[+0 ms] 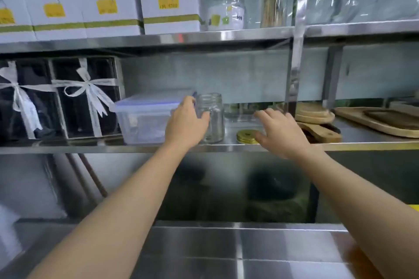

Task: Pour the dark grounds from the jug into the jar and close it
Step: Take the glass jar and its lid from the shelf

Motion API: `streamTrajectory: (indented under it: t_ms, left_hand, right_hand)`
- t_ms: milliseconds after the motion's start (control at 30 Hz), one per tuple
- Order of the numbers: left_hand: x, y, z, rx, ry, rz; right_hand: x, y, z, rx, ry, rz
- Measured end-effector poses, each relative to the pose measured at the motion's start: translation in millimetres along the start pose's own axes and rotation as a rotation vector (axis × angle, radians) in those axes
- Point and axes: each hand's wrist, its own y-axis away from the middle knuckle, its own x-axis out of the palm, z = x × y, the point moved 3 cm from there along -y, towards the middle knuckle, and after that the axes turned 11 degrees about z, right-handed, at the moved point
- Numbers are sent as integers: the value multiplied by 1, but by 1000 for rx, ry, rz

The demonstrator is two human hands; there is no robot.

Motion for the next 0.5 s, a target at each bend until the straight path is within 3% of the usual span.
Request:
streamTrajectory:
  t_ms: [200, 300, 500]
  left_hand:
    - [44, -9, 22, -174, 389, 84]
    - [50, -15, 27, -210, 518, 29]
    - [55, -10, 26, -264, 808, 143]
  right_hand:
    - [55, -17, -11, 13, 6, 130]
    - [68, -27, -13, 0, 1, 129]
    - [83, -26, -11, -40, 101, 76]
